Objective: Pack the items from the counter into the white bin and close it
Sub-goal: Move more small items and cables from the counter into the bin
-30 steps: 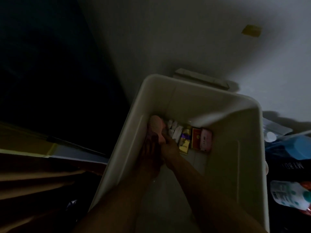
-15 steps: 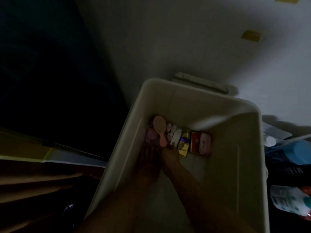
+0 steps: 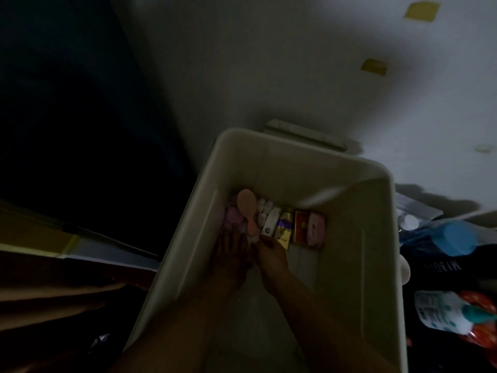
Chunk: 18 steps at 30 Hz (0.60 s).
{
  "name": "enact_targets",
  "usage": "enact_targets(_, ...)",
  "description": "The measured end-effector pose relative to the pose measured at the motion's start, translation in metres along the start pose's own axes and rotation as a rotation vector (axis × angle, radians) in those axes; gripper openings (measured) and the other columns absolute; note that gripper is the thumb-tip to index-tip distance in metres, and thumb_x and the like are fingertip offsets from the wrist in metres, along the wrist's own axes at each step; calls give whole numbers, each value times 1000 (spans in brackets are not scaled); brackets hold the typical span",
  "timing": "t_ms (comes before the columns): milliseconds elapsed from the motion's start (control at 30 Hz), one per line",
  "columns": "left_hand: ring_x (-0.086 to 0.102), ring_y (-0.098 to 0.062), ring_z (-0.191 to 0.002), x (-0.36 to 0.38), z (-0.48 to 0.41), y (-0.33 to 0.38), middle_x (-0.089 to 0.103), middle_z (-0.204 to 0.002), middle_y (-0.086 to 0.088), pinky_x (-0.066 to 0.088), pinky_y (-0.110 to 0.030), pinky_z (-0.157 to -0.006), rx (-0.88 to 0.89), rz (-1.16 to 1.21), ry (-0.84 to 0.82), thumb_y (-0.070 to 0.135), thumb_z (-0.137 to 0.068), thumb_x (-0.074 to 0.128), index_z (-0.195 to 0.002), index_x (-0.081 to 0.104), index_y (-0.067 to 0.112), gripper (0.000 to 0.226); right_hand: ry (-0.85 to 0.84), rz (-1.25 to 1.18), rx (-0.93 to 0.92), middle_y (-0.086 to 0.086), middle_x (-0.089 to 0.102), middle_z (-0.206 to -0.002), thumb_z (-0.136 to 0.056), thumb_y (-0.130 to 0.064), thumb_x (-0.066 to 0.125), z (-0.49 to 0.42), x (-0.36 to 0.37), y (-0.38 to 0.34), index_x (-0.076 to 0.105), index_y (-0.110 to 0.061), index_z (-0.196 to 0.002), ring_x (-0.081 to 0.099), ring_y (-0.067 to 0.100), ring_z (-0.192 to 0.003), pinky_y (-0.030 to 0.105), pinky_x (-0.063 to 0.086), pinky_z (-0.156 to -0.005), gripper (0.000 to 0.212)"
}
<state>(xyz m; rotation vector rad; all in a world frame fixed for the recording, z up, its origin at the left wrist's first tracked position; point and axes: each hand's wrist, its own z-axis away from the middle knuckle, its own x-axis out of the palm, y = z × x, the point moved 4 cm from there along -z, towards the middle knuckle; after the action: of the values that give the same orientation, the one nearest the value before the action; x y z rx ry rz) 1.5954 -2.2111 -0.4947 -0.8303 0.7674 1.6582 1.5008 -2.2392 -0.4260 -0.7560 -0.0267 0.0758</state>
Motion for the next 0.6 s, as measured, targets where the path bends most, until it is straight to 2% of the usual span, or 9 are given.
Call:
enact_targets(67, -13, -40, -147, -5, 2, 2, -15, -160, -18, -2, -53, -118, -1, 2, -15, 48, -98, 34, -154, -8, 11, 79, -4, 20, 5, 9, 65, -107, -95, -1, 49, 7, -6, 0, 53, -12, -128, 63, 23, -93, 35, 52, -82, 35)
enact_targets(133, -9, -41, -147, -14, 5, 5, -12, -161, -18, 2, -53, -117, -10, 16, -22, 46, -97, 37, -154, -6, 9, 80, -22, 85, -22, 7, 64, -109, -96, -3, 49, 13, -12, -2, 51, -8, -132, 63, 21, -99, 37, 53, -91, 37)
enact_targets(233, -6, -41, -147, -28, 14, 10, -11, -160, -19, 7, -52, -117, -19, 81, -5, 41, -96, 41, -154, -2, 12, 78, -47, 141, -62, 10, 59, -127, -98, -7, 49, 27, -17, -6, 50, -9, -136, 59, 24, -114, 44, 49, -102, 39)
enact_targets(367, -9, -40, -147, -41, 28, 15, -15, -160, -19, 5, -51, -118, -7, 104, -10, 37, -98, 41, -155, -6, 14, 77, -67, 193, -126, 12, 57, -131, -100, -8, 46, 43, -24, -12, 51, -7, -134, 59, 24, -115, 42, 49, -102, 35)
enact_targets(500, -10, -37, -148, -52, 43, 15, -15, -160, -17, 3, -48, -119, 31, 122, 2, 34, -99, 42, -155, -5, 13, 76, -75, 216, -172, 8, 57, -128, -100, -8, 45, 57, -35, -18, 51, -8, -133, 60, 18, -109, 29, 52, -89, 33)
enact_targets(600, -10, -34, -148, -61, 56, 18, -14, -161, -14, 2, -46, -120, 60, 173, 32, 32, -99, 42, -155, -5, 14, 75, -77, 215, -195, 6, 57, -124, -100, -6, 45, 64, -42, -21, 51, -8, -133, 60, 17, -109, 28, 52, -89, 33)
